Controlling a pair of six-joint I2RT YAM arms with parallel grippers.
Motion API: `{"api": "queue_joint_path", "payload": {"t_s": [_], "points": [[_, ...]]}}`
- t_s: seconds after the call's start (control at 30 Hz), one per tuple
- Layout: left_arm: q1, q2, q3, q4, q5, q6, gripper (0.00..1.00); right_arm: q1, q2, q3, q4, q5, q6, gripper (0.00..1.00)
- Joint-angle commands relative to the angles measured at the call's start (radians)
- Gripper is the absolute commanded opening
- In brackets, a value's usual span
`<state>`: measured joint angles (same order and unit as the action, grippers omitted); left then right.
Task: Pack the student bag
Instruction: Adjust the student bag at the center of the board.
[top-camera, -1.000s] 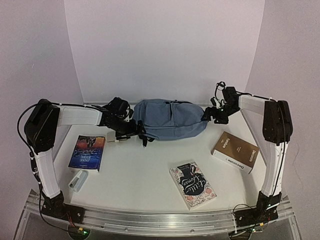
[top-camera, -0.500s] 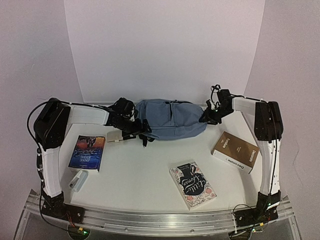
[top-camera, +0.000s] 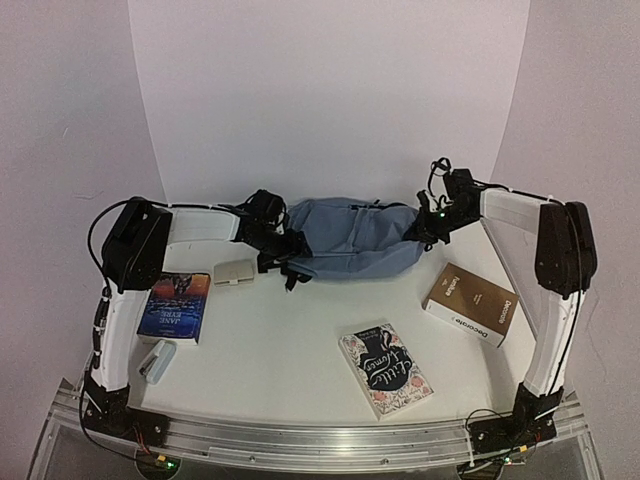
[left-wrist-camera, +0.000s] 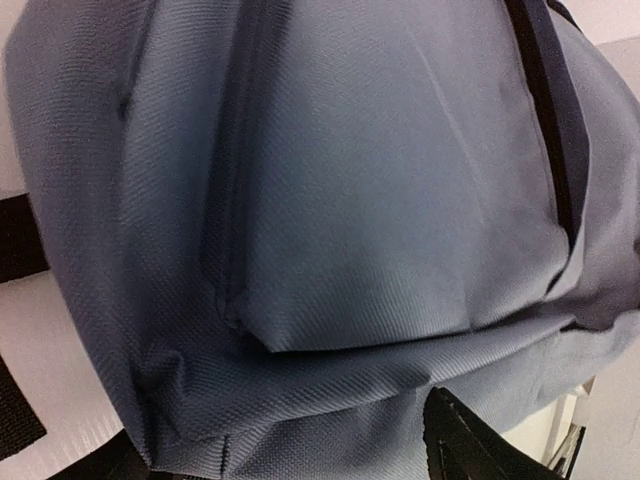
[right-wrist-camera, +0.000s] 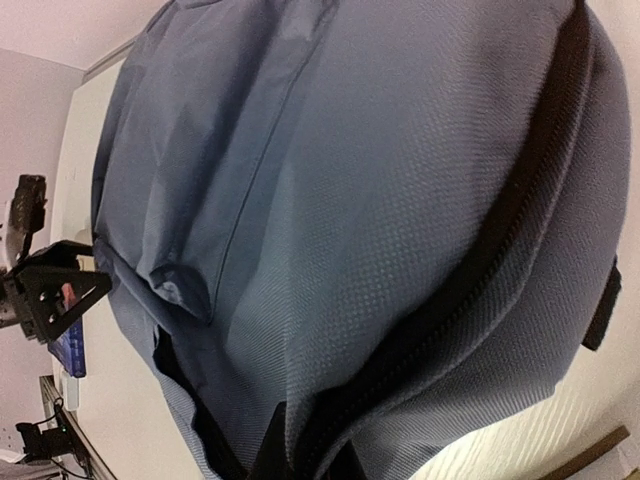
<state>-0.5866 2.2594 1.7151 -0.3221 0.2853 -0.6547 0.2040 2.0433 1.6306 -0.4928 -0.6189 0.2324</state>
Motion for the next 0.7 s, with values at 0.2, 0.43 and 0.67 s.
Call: {"api": "queue_joint_path", "payload": {"t_s": [0.2, 0.43, 0.67], "points": [[0.089, 0.061, 0.205, -0.001, 0.033, -0.017, 0.69, 0.221, -0.086, -0.033, 0.017, -0.115, -0.028, 0.23], [0.149, 0.019, 0.176, -0.034, 0.099, 0.015, 0.74, 0.268, -0.082, 0.018, -0.008, -0.141, -0.05, 0.74], [0.097, -0.274, -0.129, 0.017, -0.015, 0.005, 0.91, 0.157, -0.146, 0.005, -0.013, 0.005, -0.111, 0.93]]}}
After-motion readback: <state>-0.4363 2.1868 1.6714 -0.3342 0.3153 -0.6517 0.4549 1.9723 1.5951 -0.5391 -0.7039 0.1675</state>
